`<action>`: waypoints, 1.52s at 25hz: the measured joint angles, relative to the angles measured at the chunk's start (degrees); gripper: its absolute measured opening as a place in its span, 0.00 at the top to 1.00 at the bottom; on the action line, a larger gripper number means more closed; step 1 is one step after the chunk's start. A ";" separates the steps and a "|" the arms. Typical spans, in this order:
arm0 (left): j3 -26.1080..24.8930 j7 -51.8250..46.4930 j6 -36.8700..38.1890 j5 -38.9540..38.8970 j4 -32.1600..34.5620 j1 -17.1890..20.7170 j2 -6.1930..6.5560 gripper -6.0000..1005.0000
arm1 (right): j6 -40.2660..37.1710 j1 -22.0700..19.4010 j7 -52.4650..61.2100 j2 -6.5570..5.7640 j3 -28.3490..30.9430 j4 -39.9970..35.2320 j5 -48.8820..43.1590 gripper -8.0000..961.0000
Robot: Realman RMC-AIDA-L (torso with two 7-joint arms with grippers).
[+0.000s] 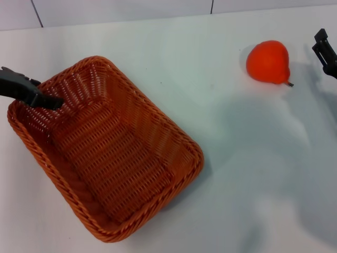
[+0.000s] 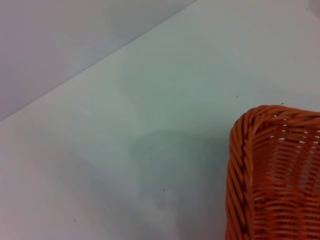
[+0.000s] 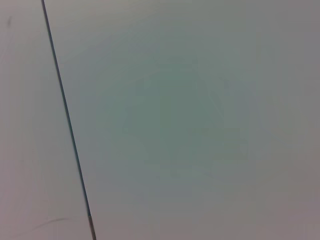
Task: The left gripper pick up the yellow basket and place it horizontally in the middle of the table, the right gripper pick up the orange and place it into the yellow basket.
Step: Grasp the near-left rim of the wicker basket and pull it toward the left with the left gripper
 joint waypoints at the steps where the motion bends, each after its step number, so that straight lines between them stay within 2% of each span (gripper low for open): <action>1: 0.00 0.02 -0.10 0.06 -0.11 0.04 0.00 0.21 | 0.00 0.00 0.00 0.00 0.00 0.00 0.02 0.02; 5: 0.03 -0.16 -0.64 1.58 -0.63 0.06 -0.07 0.22 | 0.00 0.00 0.00 0.00 0.00 0.00 0.10 0.02; 11: 0.03 -0.09 -0.80 3.03 -1.25 0.05 -0.18 0.35 | 0.01 0.00 0.00 -0.08 0.00 0.07 0.21 0.02; 21: 0.35 0.46 -0.07 4.07 1.09 0.72 -0.45 0.79 | 0.07 0.00 -0.01 -0.09 0.00 0.09 0.31 0.02; 28: 0.42 -1.88 2.58 5.50 1.49 -0.35 -0.22 0.82 | 0.19 0.05 -0.01 -0.09 0.00 0.09 0.31 0.02; 38: -0.93 -13.31 10.36 7.45 1.06 -2.49 0.83 0.83 | 0.55 1.07 0.00 -0.14 0.15 0.16 0.30 0.02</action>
